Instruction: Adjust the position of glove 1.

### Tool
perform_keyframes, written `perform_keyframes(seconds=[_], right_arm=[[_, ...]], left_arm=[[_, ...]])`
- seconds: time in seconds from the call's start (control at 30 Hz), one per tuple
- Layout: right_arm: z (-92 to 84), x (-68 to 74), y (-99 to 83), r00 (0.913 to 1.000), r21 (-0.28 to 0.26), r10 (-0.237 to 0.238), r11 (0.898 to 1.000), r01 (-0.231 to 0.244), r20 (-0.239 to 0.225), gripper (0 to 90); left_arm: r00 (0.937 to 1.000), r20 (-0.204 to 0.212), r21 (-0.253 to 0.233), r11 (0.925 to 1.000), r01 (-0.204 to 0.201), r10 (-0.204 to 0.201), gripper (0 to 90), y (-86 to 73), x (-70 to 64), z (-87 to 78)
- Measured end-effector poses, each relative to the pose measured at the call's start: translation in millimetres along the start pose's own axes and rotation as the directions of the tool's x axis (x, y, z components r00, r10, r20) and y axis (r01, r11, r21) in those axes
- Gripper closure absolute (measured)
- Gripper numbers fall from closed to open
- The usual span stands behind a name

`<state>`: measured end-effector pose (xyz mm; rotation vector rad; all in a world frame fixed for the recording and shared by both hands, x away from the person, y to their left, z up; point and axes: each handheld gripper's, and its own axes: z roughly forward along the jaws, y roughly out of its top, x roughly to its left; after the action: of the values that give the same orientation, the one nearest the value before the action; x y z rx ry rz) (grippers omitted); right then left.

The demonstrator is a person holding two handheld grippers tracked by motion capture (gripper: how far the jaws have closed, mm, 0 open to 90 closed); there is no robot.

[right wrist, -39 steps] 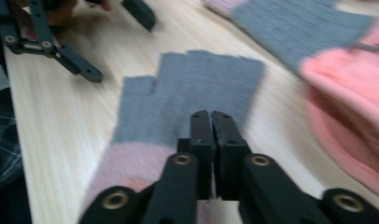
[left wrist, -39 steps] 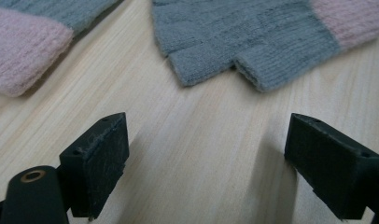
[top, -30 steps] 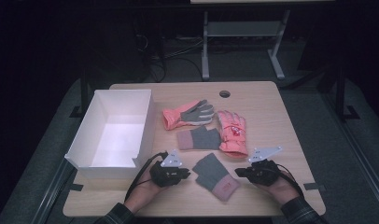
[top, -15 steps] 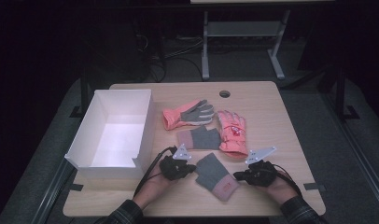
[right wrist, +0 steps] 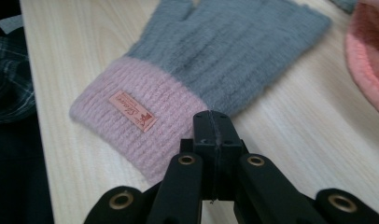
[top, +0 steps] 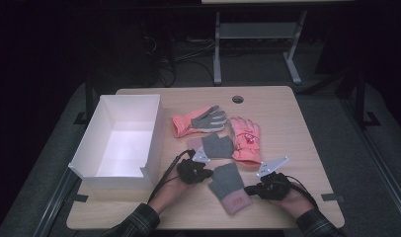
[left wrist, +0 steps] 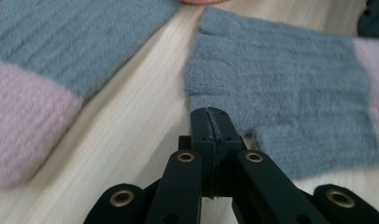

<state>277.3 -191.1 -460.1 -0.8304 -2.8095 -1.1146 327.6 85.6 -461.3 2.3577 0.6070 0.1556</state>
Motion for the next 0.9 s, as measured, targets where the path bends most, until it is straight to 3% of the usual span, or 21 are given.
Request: perform_keyframes(seconds=[0.43, 0.9], right_arm=[[7.6, 9.2, 3.9, 0.9982, 0.004, -0.015, 1.000, 0.015, -0.058, 89.9], [26.5, 26.7, 17.2, 0.9893, -0.001, -0.051, 0.999, 0.051, -0.137, 89.9]], left_arm=[[0.9998, 0.004, -0.005, 0.9998, -0.017, 0.017, 89.6, 14.6, 0.2, 13.9], [0.9992, 0.037, -0.016, 0.9998, -0.015, 0.015, 89.6, 30.2, -0.9, 27.2]])
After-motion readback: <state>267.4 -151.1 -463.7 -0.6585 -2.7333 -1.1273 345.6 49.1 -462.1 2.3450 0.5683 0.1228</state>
